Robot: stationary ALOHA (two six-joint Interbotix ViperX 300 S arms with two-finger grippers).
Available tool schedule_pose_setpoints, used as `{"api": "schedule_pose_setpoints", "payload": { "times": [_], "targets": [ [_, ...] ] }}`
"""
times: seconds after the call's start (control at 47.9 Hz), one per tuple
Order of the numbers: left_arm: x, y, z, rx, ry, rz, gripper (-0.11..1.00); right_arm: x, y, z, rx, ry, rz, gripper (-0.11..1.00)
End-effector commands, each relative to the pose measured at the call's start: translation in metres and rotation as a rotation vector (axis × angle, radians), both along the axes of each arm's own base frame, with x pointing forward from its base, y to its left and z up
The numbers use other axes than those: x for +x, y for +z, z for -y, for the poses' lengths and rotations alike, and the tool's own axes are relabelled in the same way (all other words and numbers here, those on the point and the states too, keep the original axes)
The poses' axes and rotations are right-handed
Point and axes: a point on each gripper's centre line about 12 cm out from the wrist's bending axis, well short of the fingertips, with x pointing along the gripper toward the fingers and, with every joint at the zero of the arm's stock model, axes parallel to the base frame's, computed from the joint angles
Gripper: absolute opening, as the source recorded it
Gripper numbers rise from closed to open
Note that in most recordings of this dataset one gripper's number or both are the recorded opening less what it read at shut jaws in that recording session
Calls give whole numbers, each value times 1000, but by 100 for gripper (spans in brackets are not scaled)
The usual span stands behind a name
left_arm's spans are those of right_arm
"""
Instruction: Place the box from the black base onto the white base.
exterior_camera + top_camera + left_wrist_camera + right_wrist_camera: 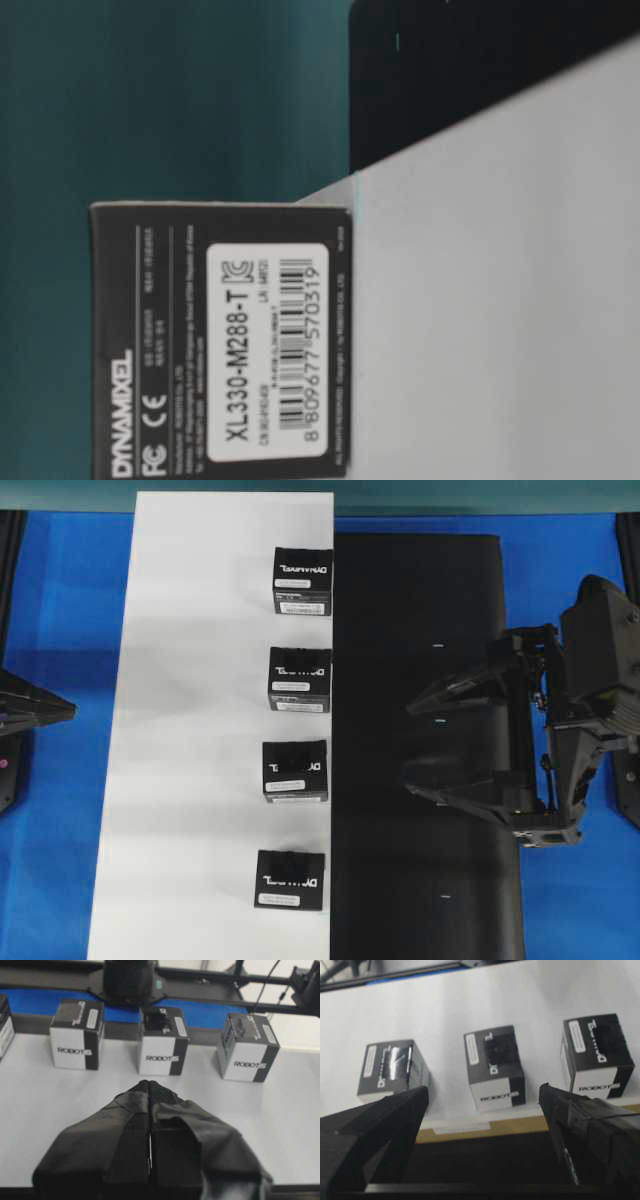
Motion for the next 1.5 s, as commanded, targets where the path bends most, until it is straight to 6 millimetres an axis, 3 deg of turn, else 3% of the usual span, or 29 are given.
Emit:
{"api": "schedule_pose_setpoints", "payload": {
  "times": [0.0, 1.003, 1.483],
  "targets": [
    [2, 4, 0, 1, 3, 5, -6, -4, 5, -1, 1, 12, 24, 99],
    [3, -5, -1, 2, 10, -17, -6, -72, -13, 16, 17, -2, 76, 99],
    [3, -5, -1, 2, 10, -18, -6, -87, -11, 20, 22, -8, 104, 99]
  ]
}}
